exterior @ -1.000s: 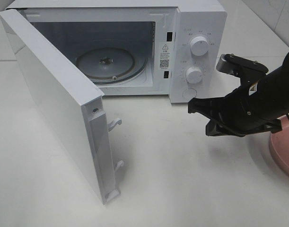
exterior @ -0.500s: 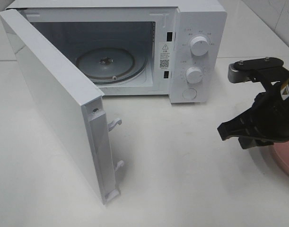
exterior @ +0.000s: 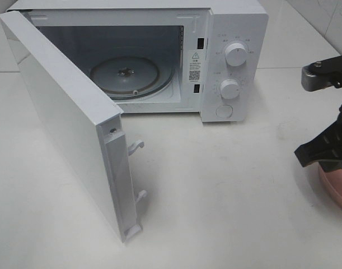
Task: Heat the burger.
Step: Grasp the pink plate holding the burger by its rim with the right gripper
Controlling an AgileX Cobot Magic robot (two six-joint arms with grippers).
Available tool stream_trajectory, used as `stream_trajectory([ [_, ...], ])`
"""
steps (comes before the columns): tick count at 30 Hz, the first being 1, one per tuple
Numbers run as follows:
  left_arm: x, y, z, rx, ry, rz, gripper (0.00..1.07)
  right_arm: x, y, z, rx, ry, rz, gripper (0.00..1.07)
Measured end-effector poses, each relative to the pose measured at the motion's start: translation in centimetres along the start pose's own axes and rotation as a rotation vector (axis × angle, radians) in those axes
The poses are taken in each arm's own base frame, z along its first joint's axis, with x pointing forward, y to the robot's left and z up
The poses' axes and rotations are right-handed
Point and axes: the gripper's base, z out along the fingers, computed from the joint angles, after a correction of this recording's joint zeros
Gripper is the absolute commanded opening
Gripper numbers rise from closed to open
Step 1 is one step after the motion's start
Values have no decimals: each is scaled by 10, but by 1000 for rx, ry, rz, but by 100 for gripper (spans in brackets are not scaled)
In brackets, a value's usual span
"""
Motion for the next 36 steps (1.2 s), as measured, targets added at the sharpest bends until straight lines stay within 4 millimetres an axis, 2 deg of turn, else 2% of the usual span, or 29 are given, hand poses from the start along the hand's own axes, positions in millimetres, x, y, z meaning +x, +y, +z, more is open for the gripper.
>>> stream_trajectory([
  [3,0,0,0,0,0,0,98,0,-3,0,6,8,15,29],
  [5,0,0,0,0,0,0,98,2,-16,2,32,30,59,38],
  [6,0,0,0,0,0,0,98,2,-16,2,32,30,59,38],
  [7,0,0,0,0,0,0,98,2,-18,2,36,36,68,46],
  [8,0,0,0,0,0,0,98,2,-18,2,36,36,68,46],
  [10,0,0,0,0,0,0,98,3,-27,3,60,45,76,59],
  [11,0,0,0,0,0,0,98,3,-27,3,60,45,76,59],
  [12,0,0,0,0,0,0,98,4,-30,3,72,48,79,72],
  [13,0,0,0,0,0,0,98,4,-30,3,72,48,79,72],
  [14,0,0,0,0,0,0,98,4,-32,3,83,49,72,84],
  [17,0,0,0,0,0,0,98,4,-33,3,92,48,61,94],
  [29,0,0,0,0,0,0,98,-1,-32,10,92,36,48,93],
  [31,0,0,0,0,0,0,98,-3,-31,24,89,82,44,92],
  [36,0,0,0,0,0,0,98,-8,-28,40,80,105,41,90],
])
